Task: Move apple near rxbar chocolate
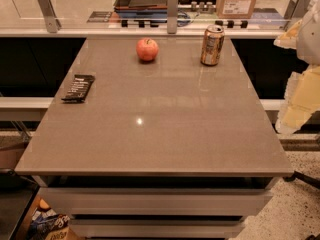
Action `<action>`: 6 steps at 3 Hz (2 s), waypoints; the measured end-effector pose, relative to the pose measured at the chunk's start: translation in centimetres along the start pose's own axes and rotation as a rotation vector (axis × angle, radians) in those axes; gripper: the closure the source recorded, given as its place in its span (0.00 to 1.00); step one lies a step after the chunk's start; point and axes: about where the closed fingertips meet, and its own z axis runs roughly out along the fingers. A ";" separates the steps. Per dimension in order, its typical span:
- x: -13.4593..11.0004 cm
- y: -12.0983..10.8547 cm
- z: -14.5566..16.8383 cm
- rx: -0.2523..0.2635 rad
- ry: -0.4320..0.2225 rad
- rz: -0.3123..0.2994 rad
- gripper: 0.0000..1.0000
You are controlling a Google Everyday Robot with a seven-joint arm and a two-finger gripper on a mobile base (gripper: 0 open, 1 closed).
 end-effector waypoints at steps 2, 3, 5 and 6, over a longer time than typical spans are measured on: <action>-1.2 -1.1 -0.1 0.067 -0.065 0.016 0.00; -3.0 -2.5 1.3 0.115 -0.184 0.068 0.00; -7.8 -5.4 3.9 0.193 -0.528 0.205 0.00; -10.1 -7.4 4.2 0.272 -0.628 0.275 0.00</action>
Offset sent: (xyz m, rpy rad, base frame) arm 0.0385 0.0207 0.0115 0.1525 -0.1979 -0.0307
